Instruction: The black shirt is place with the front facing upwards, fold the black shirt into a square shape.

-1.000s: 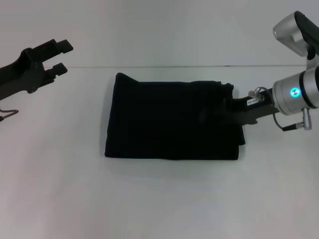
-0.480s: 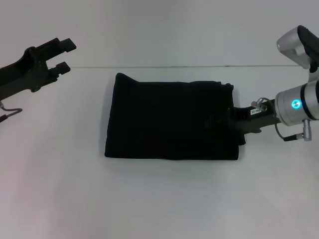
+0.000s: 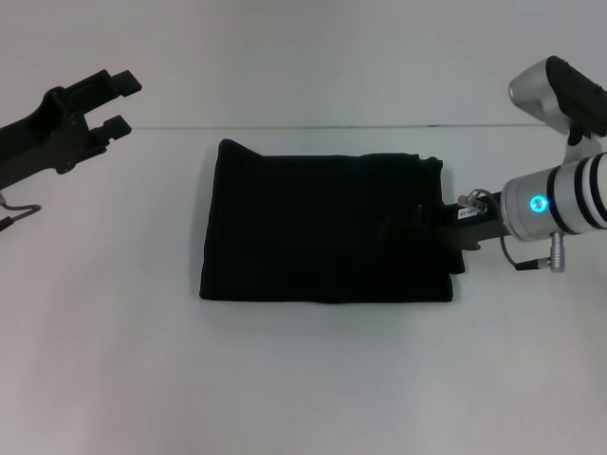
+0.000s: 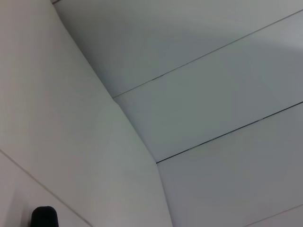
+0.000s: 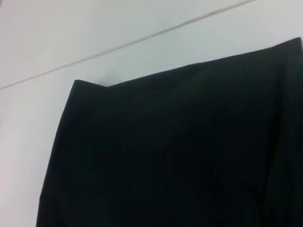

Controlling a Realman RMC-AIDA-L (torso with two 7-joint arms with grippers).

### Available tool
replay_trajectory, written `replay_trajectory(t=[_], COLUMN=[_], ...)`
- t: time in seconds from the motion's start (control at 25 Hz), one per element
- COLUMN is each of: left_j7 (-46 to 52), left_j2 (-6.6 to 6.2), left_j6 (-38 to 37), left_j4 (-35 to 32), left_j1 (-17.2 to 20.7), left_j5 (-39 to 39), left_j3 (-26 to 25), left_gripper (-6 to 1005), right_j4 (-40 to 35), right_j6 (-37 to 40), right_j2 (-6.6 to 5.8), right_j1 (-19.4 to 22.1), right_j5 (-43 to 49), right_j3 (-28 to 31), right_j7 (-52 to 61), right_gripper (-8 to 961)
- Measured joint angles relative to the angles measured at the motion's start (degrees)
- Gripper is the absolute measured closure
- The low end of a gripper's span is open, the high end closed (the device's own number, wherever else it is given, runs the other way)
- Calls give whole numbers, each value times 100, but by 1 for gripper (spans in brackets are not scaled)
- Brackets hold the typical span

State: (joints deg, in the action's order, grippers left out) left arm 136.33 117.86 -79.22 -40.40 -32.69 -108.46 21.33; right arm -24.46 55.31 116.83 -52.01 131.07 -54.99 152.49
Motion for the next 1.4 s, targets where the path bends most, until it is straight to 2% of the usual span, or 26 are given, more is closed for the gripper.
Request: replay_trajectory(t=[0.32, 0.68, 0.96, 1.16, 1.4], left_j7=[-40, -54, -54, -54, -54], left_j2=[0, -6, -6, -9, -9], left_j6=[35, 96, 137, 147, 158], left_j4=[40, 51, 51, 50, 49], left_j1=[16, 2, -13, -26, -7], left_j5=[51, 91, 91, 99, 174], left_j3=[-7, -7, -7, -6, -7], left_gripper=[213, 213, 213, 213, 213], right_j4=[-46, -22, -34, -1, -13], right_j6=[478, 102, -52, -28, 37], right_j2=[10, 40, 155, 136, 37], right_j1=[-10, -7, -156, -186, -63], right_j5=[-63, -74, -135, -120, -136], right_j3=[8, 3, 12, -14, 5], right_j7=[30, -65, -147, -106, 13], right_gripper=[318, 322, 325, 327, 329])
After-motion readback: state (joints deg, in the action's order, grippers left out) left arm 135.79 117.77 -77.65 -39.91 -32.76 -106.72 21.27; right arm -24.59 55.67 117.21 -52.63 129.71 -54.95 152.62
